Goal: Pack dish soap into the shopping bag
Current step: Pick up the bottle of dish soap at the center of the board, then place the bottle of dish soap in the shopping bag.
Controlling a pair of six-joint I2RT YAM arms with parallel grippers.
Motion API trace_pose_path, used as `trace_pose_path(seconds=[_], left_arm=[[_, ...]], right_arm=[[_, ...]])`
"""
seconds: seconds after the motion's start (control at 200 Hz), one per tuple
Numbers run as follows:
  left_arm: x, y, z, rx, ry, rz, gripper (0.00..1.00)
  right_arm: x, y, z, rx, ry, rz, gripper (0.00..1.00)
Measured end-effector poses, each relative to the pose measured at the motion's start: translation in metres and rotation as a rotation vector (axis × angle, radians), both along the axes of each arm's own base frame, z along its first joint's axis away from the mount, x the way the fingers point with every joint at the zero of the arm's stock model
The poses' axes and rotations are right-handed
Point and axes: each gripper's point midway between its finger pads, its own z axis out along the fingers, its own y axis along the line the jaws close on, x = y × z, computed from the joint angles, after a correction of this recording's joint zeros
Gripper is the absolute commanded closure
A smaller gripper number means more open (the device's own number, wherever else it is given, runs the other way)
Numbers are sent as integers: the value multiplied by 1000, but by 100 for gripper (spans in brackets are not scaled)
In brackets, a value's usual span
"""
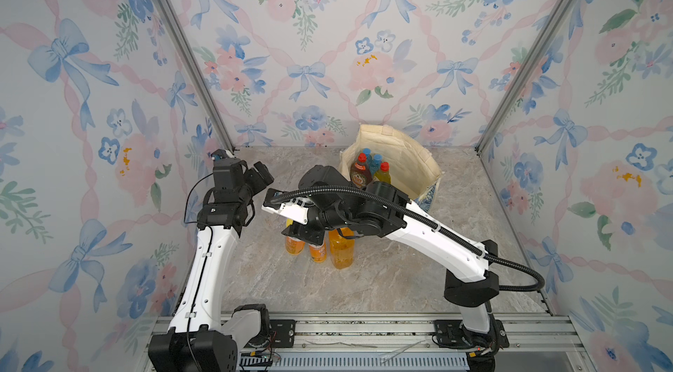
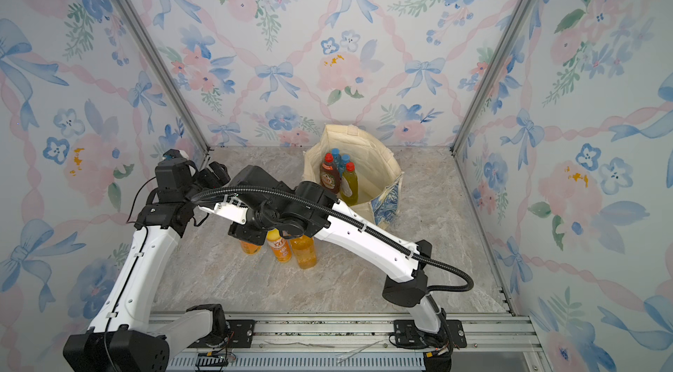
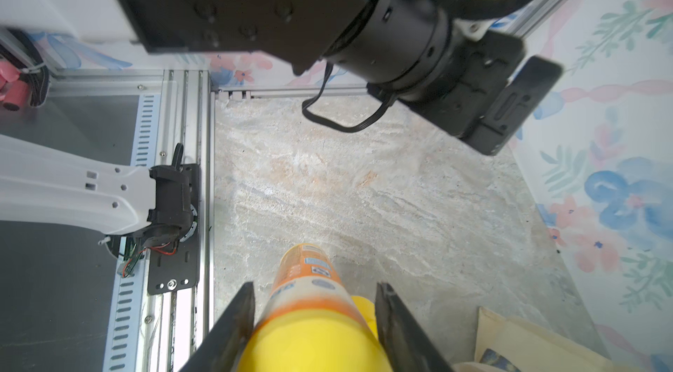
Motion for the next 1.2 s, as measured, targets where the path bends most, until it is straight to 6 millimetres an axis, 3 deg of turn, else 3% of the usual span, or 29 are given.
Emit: trace_pose_path(seconds=[0.14,0.32,0.47,0.615,0.775,0.925,1.095,1.2], left_arm=[[0,-1,0,-4,0,-6,2],[1,-4,0,-10,0,-18,2],[1,-8,0,-15,-1,-35,2],[4,-25,1,-18,0,-91,2],[13,-66,12,-14,-17,-216,2],[19,-118,22,-18,-34,-369,2],[21,-165,13,-14,-5,-491,3],[21,-191,6,-6,17,-550,4]], right_arm=[[19,-8,40,107,-63,-46,100],[64,-23,87,254,-147,-157,100],[102,-46,116,311,-246,-276,100],[135,-74,133,315,-339,-398,100],[164,-119,142,286,-391,-533,100],[185,-182,158,283,-417,-681,100],[198,-258,169,292,-422,-852,100],[203,-283,163,274,-413,-920,100]])
